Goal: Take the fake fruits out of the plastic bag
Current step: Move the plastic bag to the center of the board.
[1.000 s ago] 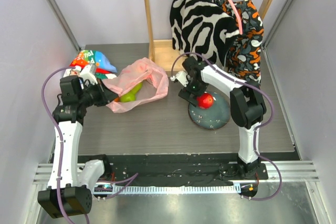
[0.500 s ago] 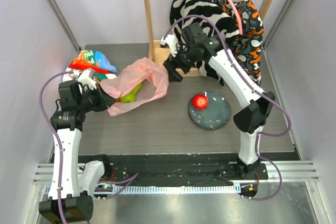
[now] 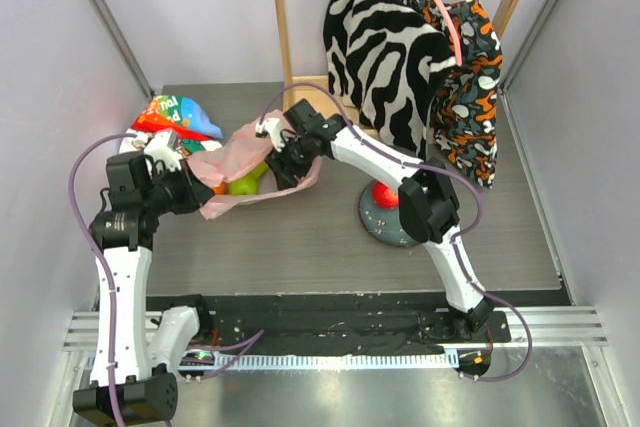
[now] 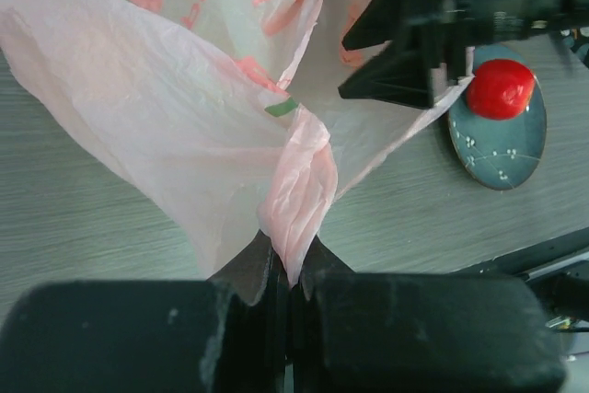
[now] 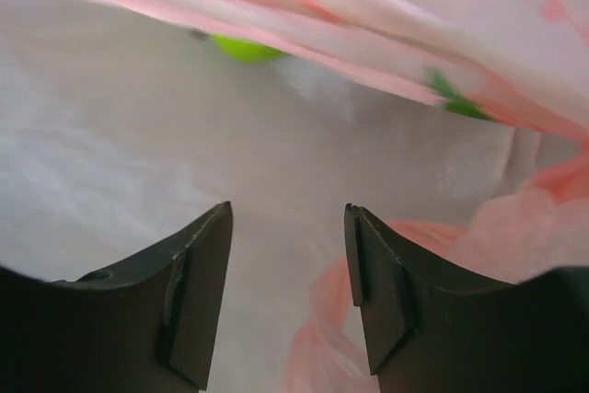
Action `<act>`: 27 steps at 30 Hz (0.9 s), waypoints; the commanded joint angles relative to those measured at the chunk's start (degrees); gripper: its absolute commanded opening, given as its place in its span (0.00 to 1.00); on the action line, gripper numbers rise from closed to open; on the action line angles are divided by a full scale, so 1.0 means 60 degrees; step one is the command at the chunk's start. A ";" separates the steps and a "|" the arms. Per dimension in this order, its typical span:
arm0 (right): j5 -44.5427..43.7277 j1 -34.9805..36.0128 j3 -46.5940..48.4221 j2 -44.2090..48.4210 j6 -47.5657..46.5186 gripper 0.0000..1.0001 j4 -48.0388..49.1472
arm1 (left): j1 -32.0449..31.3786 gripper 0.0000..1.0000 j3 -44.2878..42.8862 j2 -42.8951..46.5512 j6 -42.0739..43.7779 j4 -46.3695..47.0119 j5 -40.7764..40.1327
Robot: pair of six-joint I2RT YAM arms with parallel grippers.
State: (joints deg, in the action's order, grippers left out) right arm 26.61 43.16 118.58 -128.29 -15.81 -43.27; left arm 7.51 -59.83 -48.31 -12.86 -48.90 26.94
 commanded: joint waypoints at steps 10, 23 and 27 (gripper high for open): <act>-0.1388 -0.0030 -0.4854 0.3862 -0.0161 0.62 0.0443 | -0.0006 0.00 -0.1088 0.1373 0.1500 -0.2338 0.1296; 0.0443 0.0117 -0.1367 0.1534 -0.1041 0.57 -0.0347 | -0.0021 0.00 -0.0370 0.0465 0.0342 -0.0200 0.1340; 0.1070 0.0131 -0.0927 0.1883 -0.1552 0.57 -0.0654 | -0.0006 0.00 -0.0457 0.0260 0.0196 0.0064 0.1267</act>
State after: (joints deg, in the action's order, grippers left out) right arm 28.14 43.48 108.68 -120.14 -21.21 -45.52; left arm 7.51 -62.00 -46.54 -10.04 -53.30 33.52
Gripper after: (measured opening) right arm 0.567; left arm 0.030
